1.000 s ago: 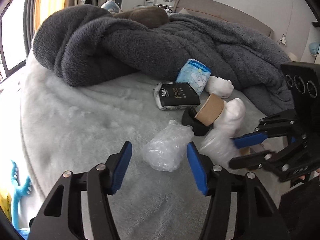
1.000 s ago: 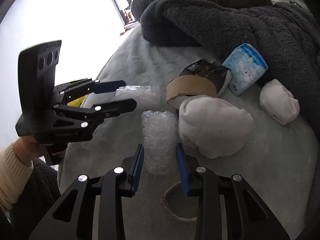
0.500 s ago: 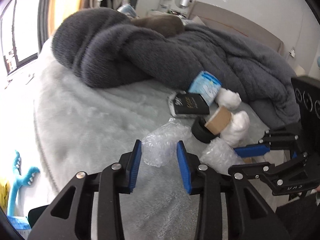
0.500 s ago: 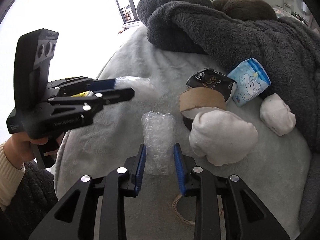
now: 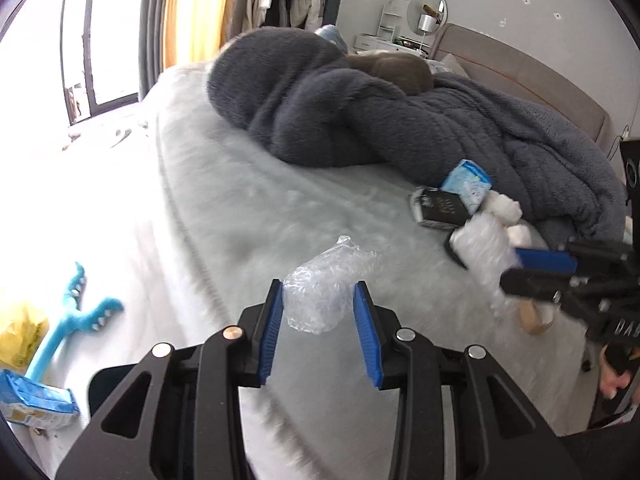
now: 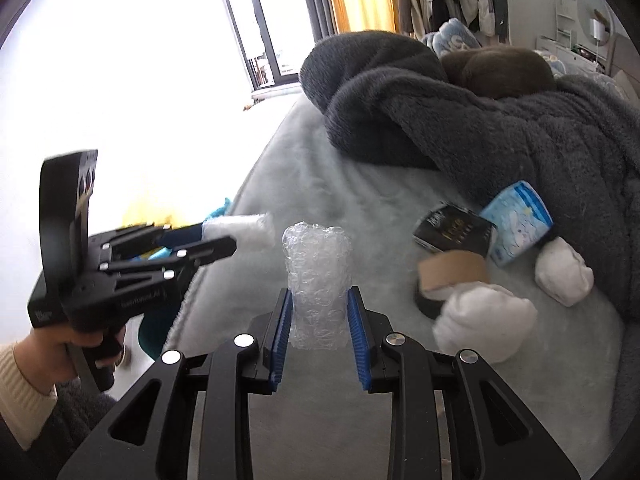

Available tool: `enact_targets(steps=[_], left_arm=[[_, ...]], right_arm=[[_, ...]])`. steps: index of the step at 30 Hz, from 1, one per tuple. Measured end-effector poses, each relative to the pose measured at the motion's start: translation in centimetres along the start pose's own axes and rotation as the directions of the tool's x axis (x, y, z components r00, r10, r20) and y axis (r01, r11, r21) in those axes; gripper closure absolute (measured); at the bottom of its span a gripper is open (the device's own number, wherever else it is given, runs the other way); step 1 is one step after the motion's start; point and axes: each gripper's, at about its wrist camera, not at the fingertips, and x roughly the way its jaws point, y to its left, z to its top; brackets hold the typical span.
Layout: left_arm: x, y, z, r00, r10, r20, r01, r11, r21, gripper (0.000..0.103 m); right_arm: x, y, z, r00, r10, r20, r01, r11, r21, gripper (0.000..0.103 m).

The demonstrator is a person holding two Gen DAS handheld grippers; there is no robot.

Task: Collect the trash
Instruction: 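Carry the bubble wrap over the black bin and open the right gripper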

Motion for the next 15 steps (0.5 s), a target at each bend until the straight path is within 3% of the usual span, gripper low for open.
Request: enact_targets(steps=[9,15], left_arm=[[-1.2,6.5,-4.2,0.993,0.110,-0.053,-0.113,0.991,-0.067,0.065],[-1.5,10.5,-6.0,0.985,0.146,-0.088,-0.157,0.978,-0.135,0.065]], right_arm=[[1.6,5.0,2.1,0.999,0.028,0.039,-0.027,0.999,-0.031,0.074],[3.9,8.6,3.7,0.997,0.067,0.040,-0.064,0.995,-0.078,0.074]])
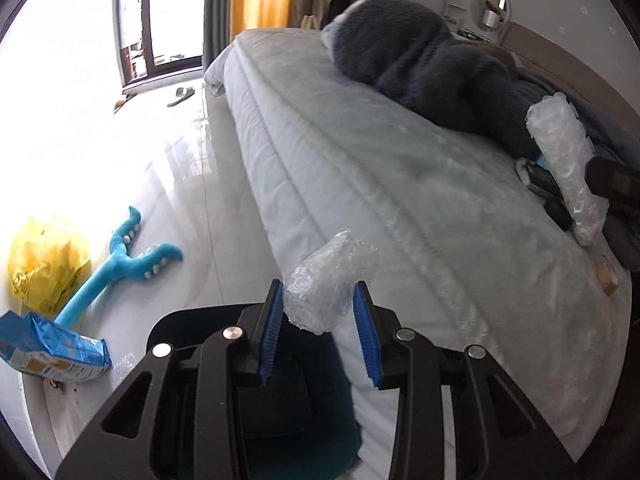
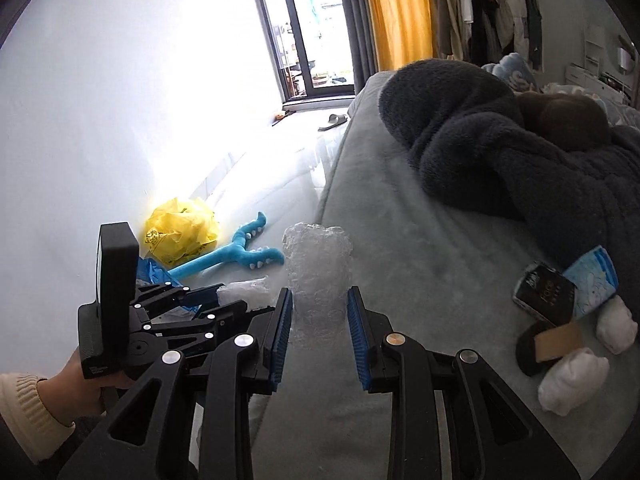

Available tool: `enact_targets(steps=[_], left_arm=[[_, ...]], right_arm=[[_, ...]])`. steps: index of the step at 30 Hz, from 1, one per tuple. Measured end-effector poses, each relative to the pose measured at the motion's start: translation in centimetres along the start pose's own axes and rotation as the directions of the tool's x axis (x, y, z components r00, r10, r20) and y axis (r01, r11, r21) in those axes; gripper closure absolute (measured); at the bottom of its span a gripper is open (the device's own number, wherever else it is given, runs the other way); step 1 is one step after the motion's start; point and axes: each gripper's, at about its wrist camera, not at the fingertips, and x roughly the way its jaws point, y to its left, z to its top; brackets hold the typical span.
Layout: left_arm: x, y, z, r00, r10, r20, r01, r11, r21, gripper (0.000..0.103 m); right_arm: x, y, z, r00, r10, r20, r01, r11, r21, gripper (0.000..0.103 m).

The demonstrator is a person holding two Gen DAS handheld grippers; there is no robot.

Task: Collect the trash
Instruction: 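Carry the bubble wrap over the black bin and open the right gripper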

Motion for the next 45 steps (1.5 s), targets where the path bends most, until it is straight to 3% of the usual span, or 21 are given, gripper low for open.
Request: enact_targets(steps=[6,11,22,29,31,33,36,45], left_arm=[[0.6,2.8,-0.8,0.999,0.019,-0.038,-0.021,0.999,-0.042,0.066],[1.9,4.6,-2.2,0.992,0.052,-0.114,-0.057,0.998,-0.039,0.066],[4.5,8.8,-6.1,0.954,0.072,-0.291,-0.099,0.992,-0.078,0.066],[5.0,10.2,-7.1,0.938,0.049,-0.344,-0.093,0.989,-0.111,0.062],[4.6,10.7,-7.1,0.939,0.046,-0.340,-0.094,0.988,-0.125,0.061],[4.1,11.1,-6.9,0.944,0.043,-0.327,-0.091,0.987,-0.134,0.048],[2.3,11.5,-6.1,0.965,0.062,-0.256,-0.096,0.988,-0.124,0.034],[-2.8,13.1,-3.4,0.997,0.056,-0.059,-0.064,0.987,-0.149,0.018]], right_arm=[[2.8,2.5,1.0,0.999,0.038,-0.029,-0.039,0.999,-0.031,0.075],[4.6,3.9,1.0,0.997,0.058,-0.059,-0.061,0.997,-0.041,0.074],[9.6,7.8,0.9,0.983,0.105,-0.149,-0.113,0.992,-0.047,0.074],[12.7,9.8,0.6,0.972,0.123,-0.198,-0.135,0.990,-0.050,0.074],[13.8,10.1,0.5,0.968,0.125,-0.218,-0.137,0.990,-0.038,0.074],[14.7,10.0,0.2,0.963,0.129,-0.236,-0.139,0.990,-0.025,0.074],[16.0,10.2,-0.2,0.958,0.123,-0.260,-0.131,0.991,-0.014,0.074],[20.1,11.1,-2.1,0.936,0.102,-0.336,-0.108,0.994,0.001,0.074]])
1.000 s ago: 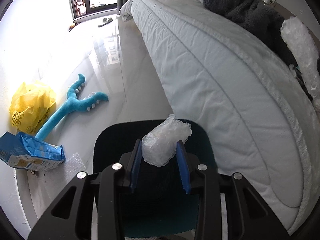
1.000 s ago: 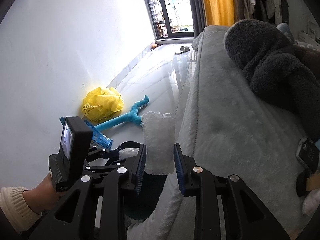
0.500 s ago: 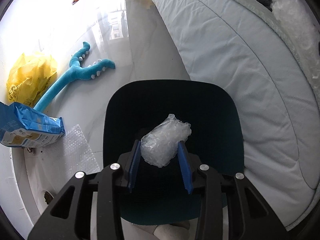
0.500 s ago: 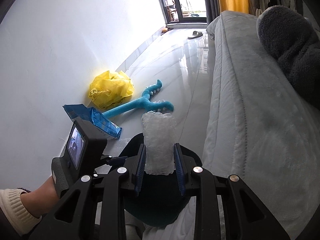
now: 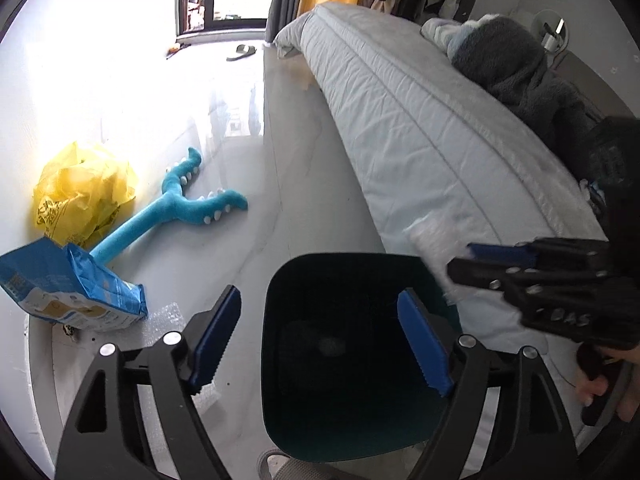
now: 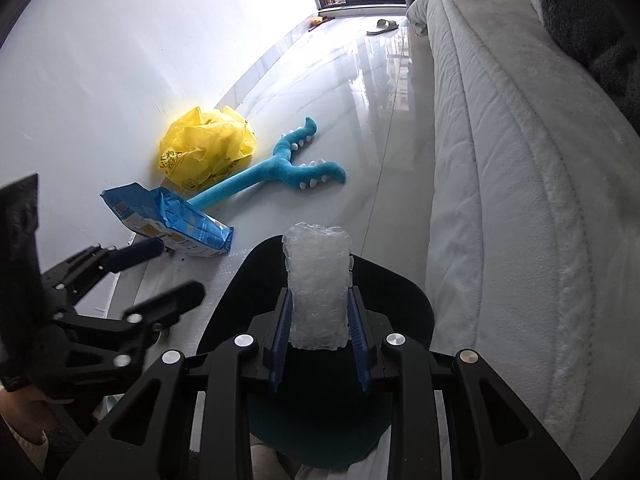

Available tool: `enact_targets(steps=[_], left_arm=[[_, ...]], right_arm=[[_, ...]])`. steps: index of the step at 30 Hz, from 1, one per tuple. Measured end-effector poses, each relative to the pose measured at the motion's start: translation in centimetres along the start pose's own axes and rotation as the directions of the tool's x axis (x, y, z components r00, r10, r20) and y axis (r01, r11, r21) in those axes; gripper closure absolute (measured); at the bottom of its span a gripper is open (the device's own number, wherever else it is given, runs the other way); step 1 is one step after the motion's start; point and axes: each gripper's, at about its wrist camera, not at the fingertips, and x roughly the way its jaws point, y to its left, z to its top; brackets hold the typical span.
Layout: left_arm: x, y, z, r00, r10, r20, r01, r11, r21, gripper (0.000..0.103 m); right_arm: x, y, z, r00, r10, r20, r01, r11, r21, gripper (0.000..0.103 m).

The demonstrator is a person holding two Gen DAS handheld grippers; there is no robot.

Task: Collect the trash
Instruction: 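Carry the bubble wrap over the black bin and open the right gripper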

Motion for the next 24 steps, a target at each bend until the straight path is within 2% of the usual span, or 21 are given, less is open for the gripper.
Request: enact_targets(steps=[4,7,10,16,19,24], left_arm=[[-2.8,-0.3,1.2,0.995,0.007,0.096,-0.009,1.000,0.020,0.017],[-4.4,0.2,1.8,0.990,0.007,0.137,-0.009,1.000,0.011,0.017],[-5.9,0.2,2.1,0.982,0.025,0.187,-0.034,0.998,0.046,0.017],[-7.8,0.3,3.3,0.979,0.016,0.204,-0.022,0.999,0.031,0.016],[-9.3,0.4,4.1,0.967,-0.003,0.254,0.003,1.000,0.000,0.009],[-11.3,0.1,4.9,0.949,-0.006,0.316,0.013,1.000,-0.020,0.008]], right_arm=[[2.1,0.5,-0.2,0.999,-0.018,-0.039,0.018,1.000,-0.010,0.074],[3.7,0.7,-0.5,0.997,-0.033,-0.070,0.032,0.999,-0.016,0.074],[5.4,1.1,-1.0,0.994,-0.045,-0.101,0.043,0.999,-0.022,0.074],[8.0,1.3,-2.0,0.984,-0.069,-0.163,0.066,0.998,-0.025,0.073],[8.8,1.4,-2.4,0.980,-0.072,-0.185,0.068,0.997,-0.029,0.072],[9.6,1.3,-3.2,0.973,-0.085,-0.213,0.078,0.996,-0.041,0.072]])
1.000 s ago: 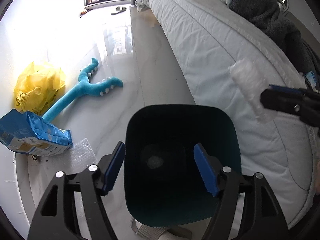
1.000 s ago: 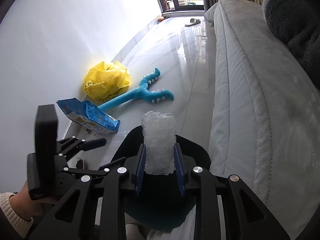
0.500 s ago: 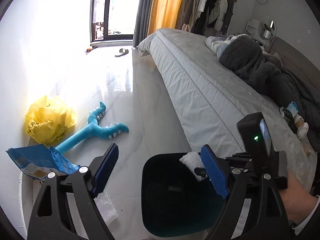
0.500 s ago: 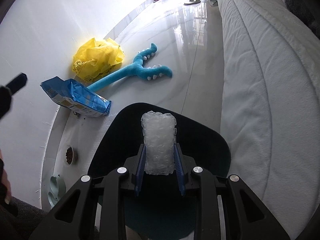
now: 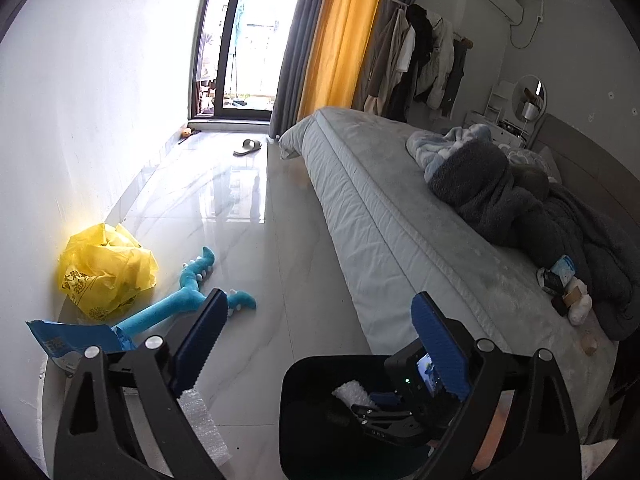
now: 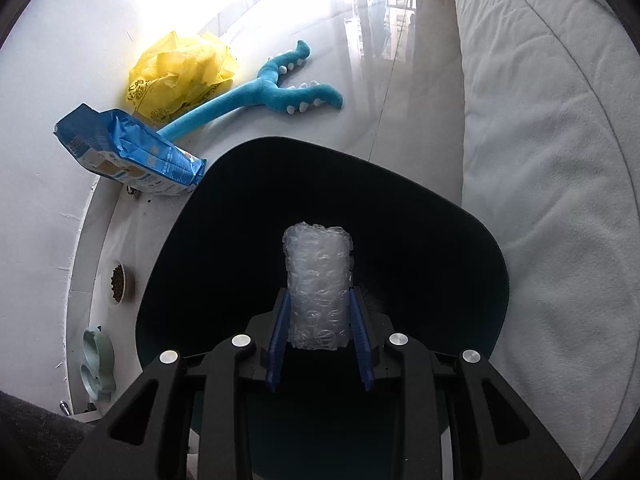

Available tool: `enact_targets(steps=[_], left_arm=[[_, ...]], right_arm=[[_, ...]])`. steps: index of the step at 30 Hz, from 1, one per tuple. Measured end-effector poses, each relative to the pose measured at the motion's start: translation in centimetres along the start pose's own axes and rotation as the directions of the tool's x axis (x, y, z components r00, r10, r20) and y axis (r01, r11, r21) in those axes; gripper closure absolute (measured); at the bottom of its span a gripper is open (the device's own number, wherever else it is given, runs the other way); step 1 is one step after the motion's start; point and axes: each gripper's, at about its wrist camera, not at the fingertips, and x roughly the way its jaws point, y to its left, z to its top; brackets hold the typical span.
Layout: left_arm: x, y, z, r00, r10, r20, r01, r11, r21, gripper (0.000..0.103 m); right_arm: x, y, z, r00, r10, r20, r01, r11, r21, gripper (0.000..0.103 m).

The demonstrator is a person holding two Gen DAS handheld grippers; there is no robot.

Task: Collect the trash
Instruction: 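Carry the bubble wrap over the black bin and open the right gripper, then move the right gripper back to the bed and grasp the white tissue ball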

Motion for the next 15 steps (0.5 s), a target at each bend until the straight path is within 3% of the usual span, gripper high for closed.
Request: enact_targets(steps=[3,5,8,11,15], left_arm=[[-0.6,-0.6,0.4,1.000,-0.016,0.020,0.016,1.000,-0.008,0.007],[-0.9,-1.0,0.8,0.999,-0.016,0.040,0.016,1.000,-0.001,0.007],[-1.6,-1.5,1.5,0.998,-0.006,0.064,0.006,1.000,0.001,0.007],[-2.4,-2.2,2.0,0.995,0.015,0.095,-0.015,1.000,0.010,0.007],[-3.1,-3.5,2.5,0.992,0.034,0.120,-0.037,0.999,0.018,0.007]], right_arm=[[0.3,-0.1,-0.4,1.000,-0.005,-0.017,0.005,1.000,0.000,0.068],[0.2,0.1,-0.8,1.000,-0.005,-0.028,0.005,1.000,-0.007,0.055],[-0.5,0.5,-1.4,1.000,0.000,-0.029,0.000,1.000,-0.025,0.053],[-2.4,1.3,-2.0,1.000,0.020,0.004,-0.020,0.999,-0.047,0.045],[-6.0,1.9,-2.4,0.996,0.054,0.073,-0.048,0.995,-0.082,0.042]])
